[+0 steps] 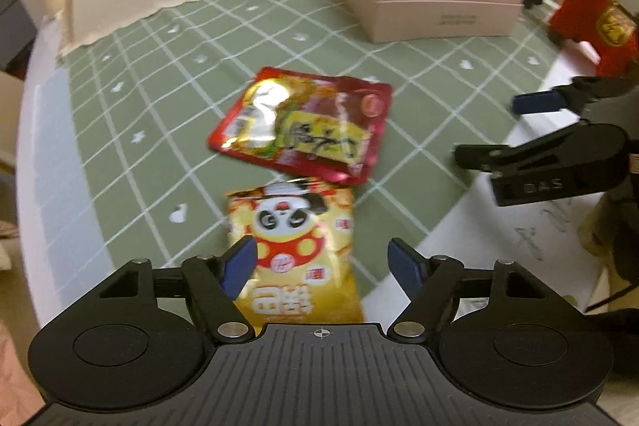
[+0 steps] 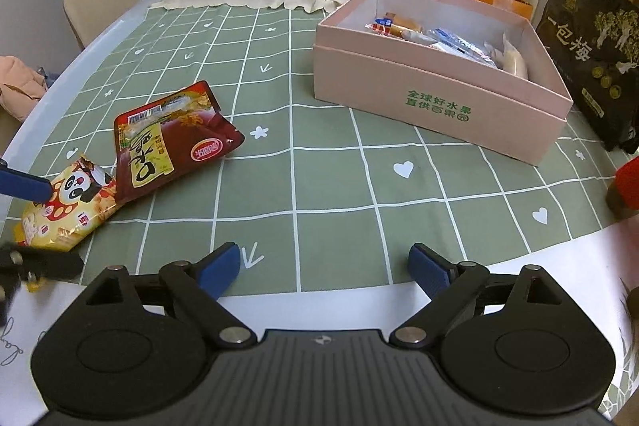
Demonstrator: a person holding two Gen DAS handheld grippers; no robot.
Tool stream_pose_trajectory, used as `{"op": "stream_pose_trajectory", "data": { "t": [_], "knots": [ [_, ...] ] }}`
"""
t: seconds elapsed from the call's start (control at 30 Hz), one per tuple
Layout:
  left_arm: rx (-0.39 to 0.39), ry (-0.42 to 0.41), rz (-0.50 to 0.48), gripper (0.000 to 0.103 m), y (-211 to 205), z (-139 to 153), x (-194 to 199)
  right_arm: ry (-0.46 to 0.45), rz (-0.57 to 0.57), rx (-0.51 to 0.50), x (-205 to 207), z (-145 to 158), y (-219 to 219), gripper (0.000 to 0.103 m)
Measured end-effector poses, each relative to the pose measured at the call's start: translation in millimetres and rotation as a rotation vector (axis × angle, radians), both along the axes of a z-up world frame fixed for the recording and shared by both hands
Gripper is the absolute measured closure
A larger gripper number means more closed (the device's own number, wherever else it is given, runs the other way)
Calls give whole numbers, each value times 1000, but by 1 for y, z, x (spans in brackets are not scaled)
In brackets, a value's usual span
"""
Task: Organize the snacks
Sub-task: 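Grasp the red yellow-labelled snack bag with the right gripper while the left holds the panda packet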
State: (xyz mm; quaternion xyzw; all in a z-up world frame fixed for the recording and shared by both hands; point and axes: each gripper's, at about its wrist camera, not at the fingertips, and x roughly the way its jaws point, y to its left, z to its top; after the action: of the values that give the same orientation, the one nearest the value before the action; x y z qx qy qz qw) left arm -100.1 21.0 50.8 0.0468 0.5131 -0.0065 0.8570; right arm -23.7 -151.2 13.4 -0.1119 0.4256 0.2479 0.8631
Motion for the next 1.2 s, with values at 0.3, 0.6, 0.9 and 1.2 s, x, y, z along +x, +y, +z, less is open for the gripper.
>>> {"op": "stream_pose_trajectory", "data": {
  "t": [0.3,0.6,0.9,1.2],
  "knots": [
    [-57,62,127,24,35,-18,3,-10,3,1,-1,-2,1,4],
    [-93,20,119,23,37,-20,2,0,-35,-5,-4,-5,2,0],
    [-185,-6,156,33,59,-14,-12,78,190,13,36,26,52,9],
    [-236,-22,210,33,78,-4,-22,104,380,11,55,10,135,7]
  ]
}}
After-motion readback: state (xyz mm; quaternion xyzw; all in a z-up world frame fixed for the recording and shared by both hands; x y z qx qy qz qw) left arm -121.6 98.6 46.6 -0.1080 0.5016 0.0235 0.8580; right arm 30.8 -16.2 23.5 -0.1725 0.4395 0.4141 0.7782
